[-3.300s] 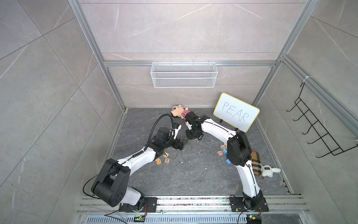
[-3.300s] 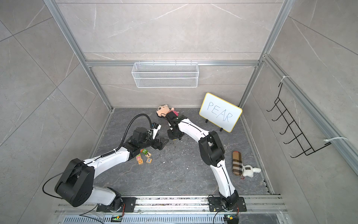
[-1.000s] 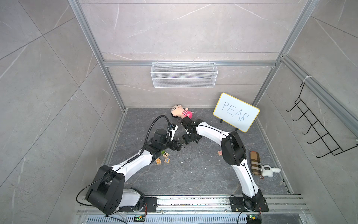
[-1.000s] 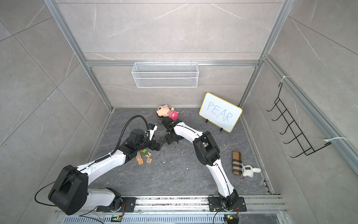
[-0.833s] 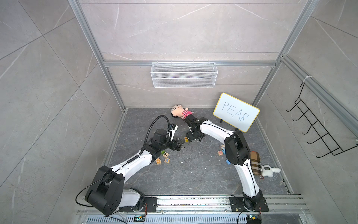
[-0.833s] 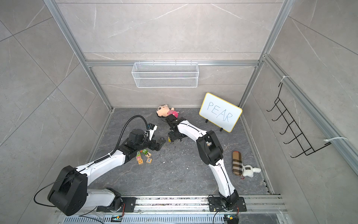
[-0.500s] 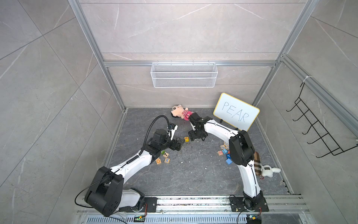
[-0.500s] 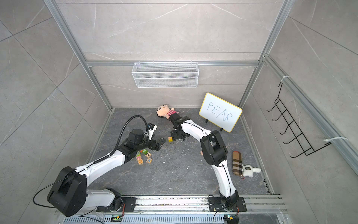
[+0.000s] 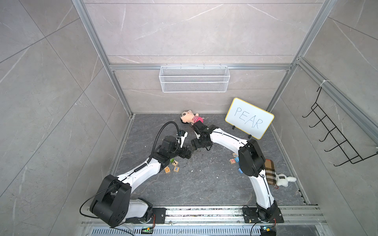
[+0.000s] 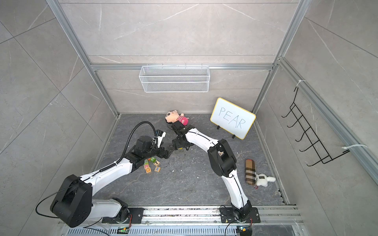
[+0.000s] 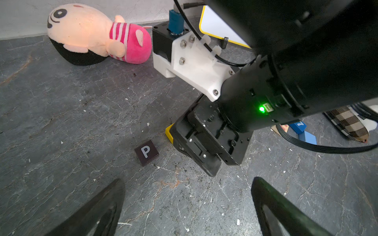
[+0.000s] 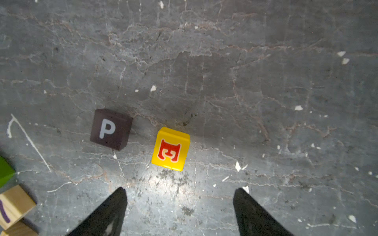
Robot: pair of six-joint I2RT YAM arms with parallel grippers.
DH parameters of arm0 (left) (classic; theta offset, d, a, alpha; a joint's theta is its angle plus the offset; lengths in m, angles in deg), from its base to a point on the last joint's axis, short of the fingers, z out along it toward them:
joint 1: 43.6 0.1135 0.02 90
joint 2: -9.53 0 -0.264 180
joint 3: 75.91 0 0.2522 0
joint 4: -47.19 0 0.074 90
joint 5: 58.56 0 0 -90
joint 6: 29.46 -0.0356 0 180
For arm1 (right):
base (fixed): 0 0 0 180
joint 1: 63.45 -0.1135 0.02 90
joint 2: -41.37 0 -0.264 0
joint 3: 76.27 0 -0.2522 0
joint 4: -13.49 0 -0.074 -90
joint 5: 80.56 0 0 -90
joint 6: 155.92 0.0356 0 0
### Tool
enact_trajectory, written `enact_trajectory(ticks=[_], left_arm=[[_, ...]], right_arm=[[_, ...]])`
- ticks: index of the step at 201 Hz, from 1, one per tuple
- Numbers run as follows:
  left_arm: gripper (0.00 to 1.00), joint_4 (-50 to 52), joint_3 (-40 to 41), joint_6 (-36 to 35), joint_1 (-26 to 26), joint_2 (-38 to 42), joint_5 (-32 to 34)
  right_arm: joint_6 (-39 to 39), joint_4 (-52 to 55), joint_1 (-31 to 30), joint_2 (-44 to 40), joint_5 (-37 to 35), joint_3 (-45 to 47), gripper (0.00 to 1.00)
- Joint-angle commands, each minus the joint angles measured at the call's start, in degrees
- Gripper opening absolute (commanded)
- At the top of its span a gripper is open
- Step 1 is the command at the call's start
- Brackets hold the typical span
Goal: Spell the uppercase word “pear” with letter blocks
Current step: Adjust the letter block at the center of the board.
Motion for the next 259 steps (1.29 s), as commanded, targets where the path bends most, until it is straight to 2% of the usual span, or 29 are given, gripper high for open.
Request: enact_trajectory(ticks=[1, 28, 93, 173, 206, 259], left_arm=[[0.99, -1.89, -1.06, 0.80, 0.36, 0.30, -0.41], [0.99, -1.63, -0.30, 1.07, 0.37, 1.09, -0.05], [0.99, -1.87, 0.19, 1.35, 0.36, 1.34, -0.28], [0.99, -3.56, -0.69, 1.92, 0.33, -0.64, -3.41], [0.99, -3.30, -0.70, 1.86, 0.41, -0.44, -3.10], [0.99, -3.07, -0.48, 1.74, 0.36, -0.02, -2.62]], right_arm=[[2.13, 1.70, -0.17, 3.54, -2.13, -2.73, 0.85], [2.53, 3.28, -0.18, 5.56, -3.54, -5.07, 0.85], [1.54, 3.09, -0.22, 5.80, -4.66, -3.32, 0.84], [1.19, 0.80, 0.44, 0.84, -6.10, 3.32, 0.84], [1.28, -0.90, 2.74, -0.53, -5.55, 6.56, 0.84], [0.50, -1.10, 5.05, -0.54, -5.90, 6.13, 0.84]])
